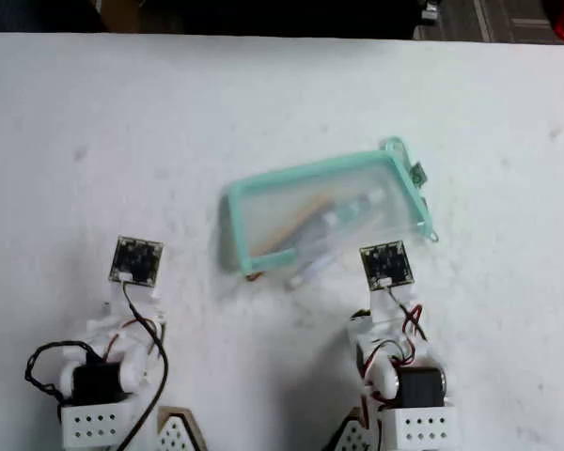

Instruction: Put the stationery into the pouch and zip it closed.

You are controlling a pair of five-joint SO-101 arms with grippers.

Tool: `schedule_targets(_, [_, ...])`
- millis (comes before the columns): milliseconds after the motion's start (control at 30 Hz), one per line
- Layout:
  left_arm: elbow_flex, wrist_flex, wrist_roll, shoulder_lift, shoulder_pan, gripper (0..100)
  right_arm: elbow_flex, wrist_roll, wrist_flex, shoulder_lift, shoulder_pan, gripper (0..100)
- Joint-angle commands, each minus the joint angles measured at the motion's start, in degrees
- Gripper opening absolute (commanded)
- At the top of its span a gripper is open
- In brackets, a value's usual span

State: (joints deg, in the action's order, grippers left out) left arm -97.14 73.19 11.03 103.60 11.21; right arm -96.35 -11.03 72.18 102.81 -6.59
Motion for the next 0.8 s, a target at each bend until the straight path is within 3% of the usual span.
schedule_targets(0, [0.18, 0.53, 0.09, 0.84, 0.31, 2, -0.53, -0.62, 0.4, 0.13, -0.13, 1.7])
schedule_targets(767, [0.18, 0.53, 0.09, 0.84, 0.31, 2, -0.53, -0.62, 0.4, 0.13, 0.04, 1.7])
